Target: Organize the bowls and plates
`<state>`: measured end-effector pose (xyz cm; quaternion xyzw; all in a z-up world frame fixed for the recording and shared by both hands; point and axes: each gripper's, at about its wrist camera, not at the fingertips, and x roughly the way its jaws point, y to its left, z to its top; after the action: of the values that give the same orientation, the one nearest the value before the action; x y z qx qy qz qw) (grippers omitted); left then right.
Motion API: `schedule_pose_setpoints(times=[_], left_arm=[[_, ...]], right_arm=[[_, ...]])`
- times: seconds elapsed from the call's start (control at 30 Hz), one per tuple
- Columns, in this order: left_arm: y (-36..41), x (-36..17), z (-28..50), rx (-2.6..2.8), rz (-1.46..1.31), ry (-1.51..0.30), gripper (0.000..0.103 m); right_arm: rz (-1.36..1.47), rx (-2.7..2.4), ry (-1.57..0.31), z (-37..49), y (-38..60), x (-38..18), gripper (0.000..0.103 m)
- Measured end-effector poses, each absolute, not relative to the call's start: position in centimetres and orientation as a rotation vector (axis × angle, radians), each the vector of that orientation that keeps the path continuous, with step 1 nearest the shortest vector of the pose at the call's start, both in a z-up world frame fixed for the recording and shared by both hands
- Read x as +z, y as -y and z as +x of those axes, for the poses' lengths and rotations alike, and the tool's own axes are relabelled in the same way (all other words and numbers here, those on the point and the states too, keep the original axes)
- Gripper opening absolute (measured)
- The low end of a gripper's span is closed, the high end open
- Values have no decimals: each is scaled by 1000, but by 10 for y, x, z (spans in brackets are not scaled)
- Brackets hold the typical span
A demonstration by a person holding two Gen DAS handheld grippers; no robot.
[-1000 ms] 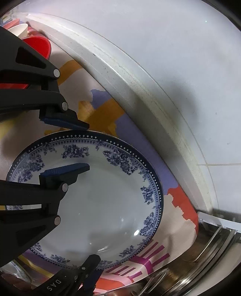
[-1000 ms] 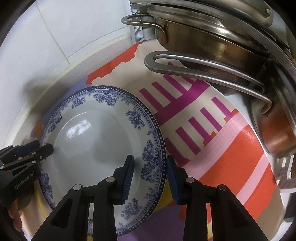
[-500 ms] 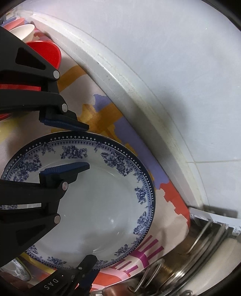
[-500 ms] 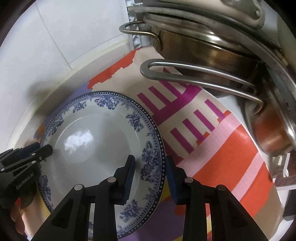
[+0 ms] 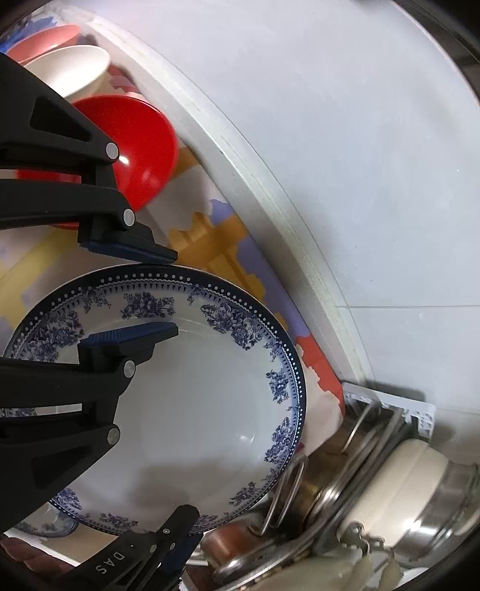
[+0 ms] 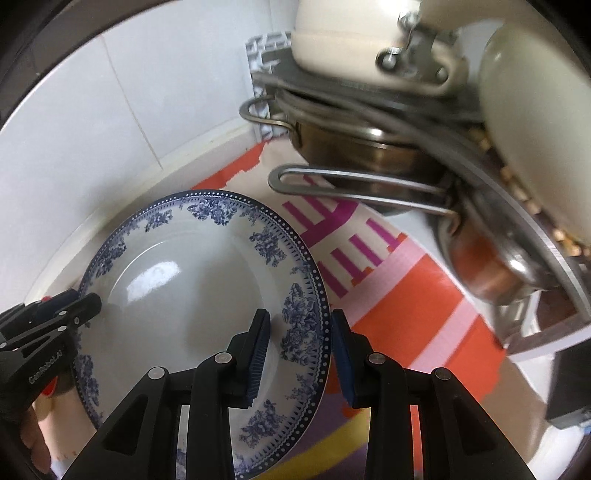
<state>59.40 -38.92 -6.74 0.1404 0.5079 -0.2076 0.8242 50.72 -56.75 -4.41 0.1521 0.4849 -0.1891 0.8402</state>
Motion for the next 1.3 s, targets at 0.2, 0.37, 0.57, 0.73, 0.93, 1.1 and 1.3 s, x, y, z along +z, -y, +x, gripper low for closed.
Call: schedule_pose_setpoints(times=[0.2, 0.37, 0.57, 0.73, 0.93, 1.1, 1.3], left_arm=[[375, -45, 563, -448, 275, -1036, 32], [368, -37, 539, -450, 256, -1016, 32], [358, -29, 505, -454, 235, -1003, 32], [351, -26, 478, -457, 214, -1001, 32], [348, -25, 443, -462, 204, -982, 32], [351, -33, 417, -475, 209, -995, 32], [356, -48, 391, -490, 206, -1030, 32]], right_arm=[[292, -405, -977, 479, 559, -18, 35], [274, -421, -936, 454, 541, -7, 35], [255, -431, -907, 427, 526, 1, 35], [256, -437, -892, 397, 522, 7, 35], [240, -440, -882, 366, 517, 9, 35], [235, -452, -878, 338, 515, 7, 35], [224, -466, -886, 310, 516, 0, 35]])
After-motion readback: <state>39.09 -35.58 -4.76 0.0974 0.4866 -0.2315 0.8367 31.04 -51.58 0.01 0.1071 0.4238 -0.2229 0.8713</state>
